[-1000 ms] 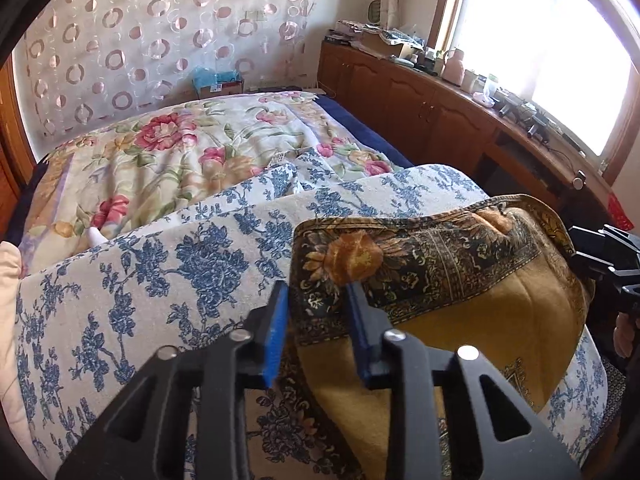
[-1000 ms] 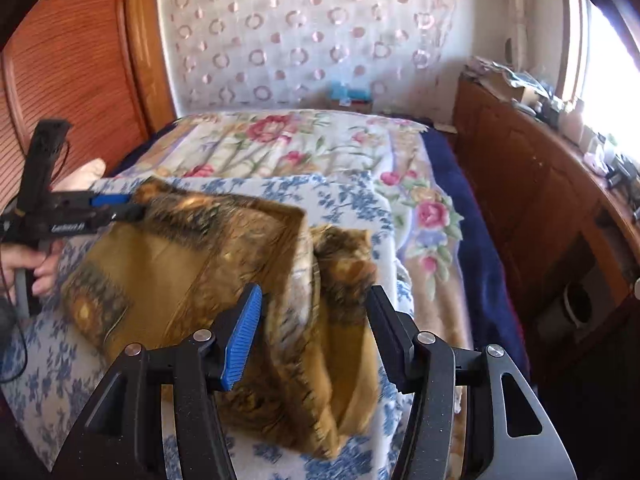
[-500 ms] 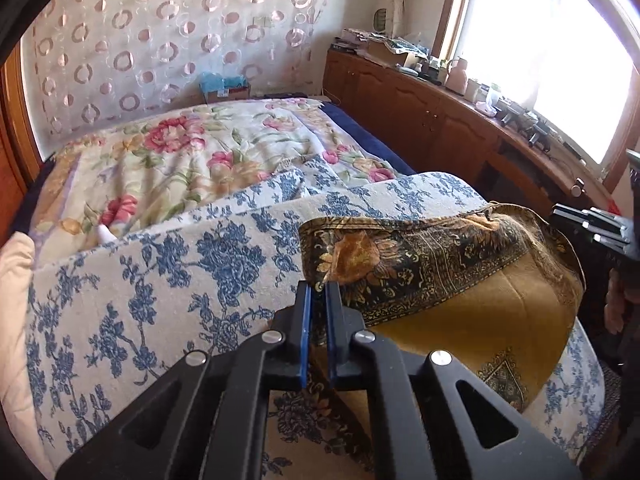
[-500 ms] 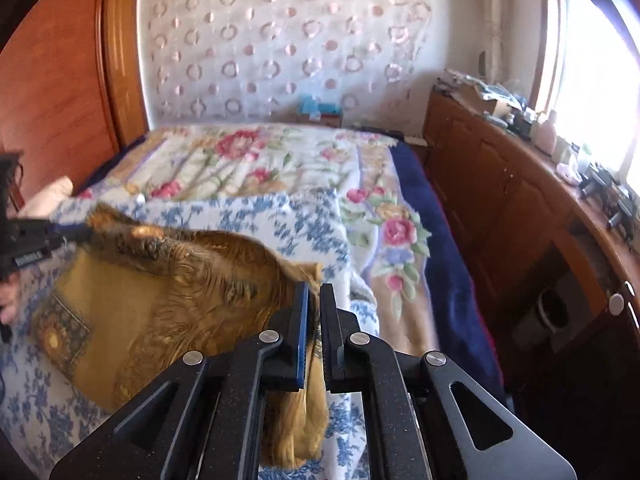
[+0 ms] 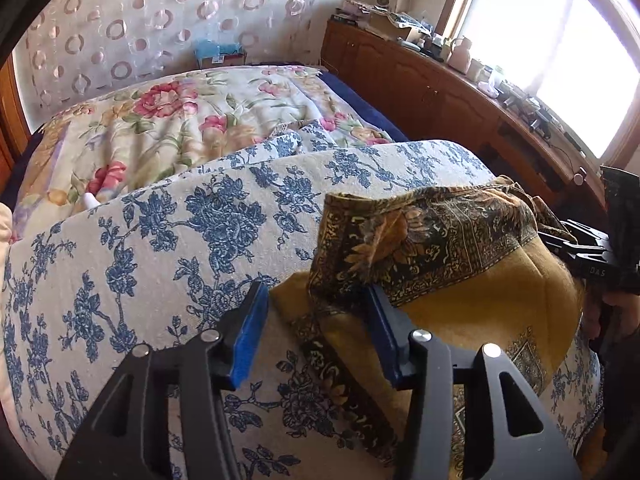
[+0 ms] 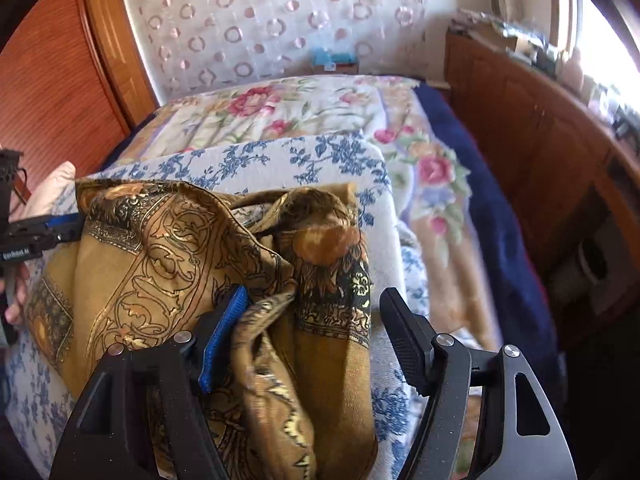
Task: Fold small clothes
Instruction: 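Lift the folded shirt with both grippers and carry it toward the yellow plush toy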
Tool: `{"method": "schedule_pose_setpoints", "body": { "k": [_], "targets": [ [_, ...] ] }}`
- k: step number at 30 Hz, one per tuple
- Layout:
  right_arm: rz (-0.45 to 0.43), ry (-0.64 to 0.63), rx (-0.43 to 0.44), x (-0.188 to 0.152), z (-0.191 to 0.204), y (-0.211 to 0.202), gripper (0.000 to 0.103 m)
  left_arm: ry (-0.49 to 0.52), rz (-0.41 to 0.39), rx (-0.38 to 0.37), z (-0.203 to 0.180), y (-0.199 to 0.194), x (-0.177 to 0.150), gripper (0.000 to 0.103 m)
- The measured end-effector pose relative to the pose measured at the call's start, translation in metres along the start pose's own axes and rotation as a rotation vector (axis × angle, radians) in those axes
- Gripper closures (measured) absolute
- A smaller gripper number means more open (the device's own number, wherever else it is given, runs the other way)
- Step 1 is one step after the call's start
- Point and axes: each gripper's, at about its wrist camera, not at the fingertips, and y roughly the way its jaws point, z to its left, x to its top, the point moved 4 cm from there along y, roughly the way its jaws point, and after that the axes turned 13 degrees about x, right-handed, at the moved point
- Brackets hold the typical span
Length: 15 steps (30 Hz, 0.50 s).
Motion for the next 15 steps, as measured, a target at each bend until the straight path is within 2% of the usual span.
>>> {"method": "schedule_pose_setpoints", "body": {
  "k": [1,2,3,4,5,6,7,8,13,15],
  "targets": [
    [0.0,0.001,0.002,0.0,0.0,0.0,0.032,-0.001,0.0,-0.009,-0.002,-0.001,-0.001,0.055],
    [0.002,-0.004,0.002,0.0,0.002,0.0,0.037,0.0,-0.003,-0.015,-0.003,-0.001,-0.001,0.055],
    [0.004,-0.015,0.018,-0.001,0.005,0.0,0.042,0.007,-0.009,-0.017,-0.003,-0.002,-0.001,0.063],
    [0.008,-0.023,0.04,-0.001,0.008,0.0,0.054,0.017,-0.016,-0.028,-0.006,-0.004,-0.002,0.07],
    [0.01,-0.028,0.049,0.0,0.011,0.0,0.063,0.02,-0.017,-0.044,-0.007,-0.005,-0.002,0.087],
    [0.009,-0.04,0.062,0.0,0.014,-0.001,0.071,0.018,-0.017,-0.053,-0.008,-0.007,-0.003,0.095],
    [0.002,-0.056,0.071,0.001,0.018,-0.003,0.084,0.02,-0.034,-0.054,-0.009,-0.011,-0.003,0.096],
    [-0.003,-0.066,0.071,0.002,0.02,-0.004,0.088,0.027,-0.07,-0.053,-0.01,-0.021,-0.003,0.097],
    [-0.105,-0.129,0.08,0.017,0.048,-0.031,0.092,-0.019,-0.165,-0.087,0.003,-0.07,0.0,0.097],
    [-0.146,-0.17,0.088,0.028,0.068,-0.041,0.092,-0.015,-0.211,-0.075,0.011,-0.092,-0.003,0.097]
  ]
}}
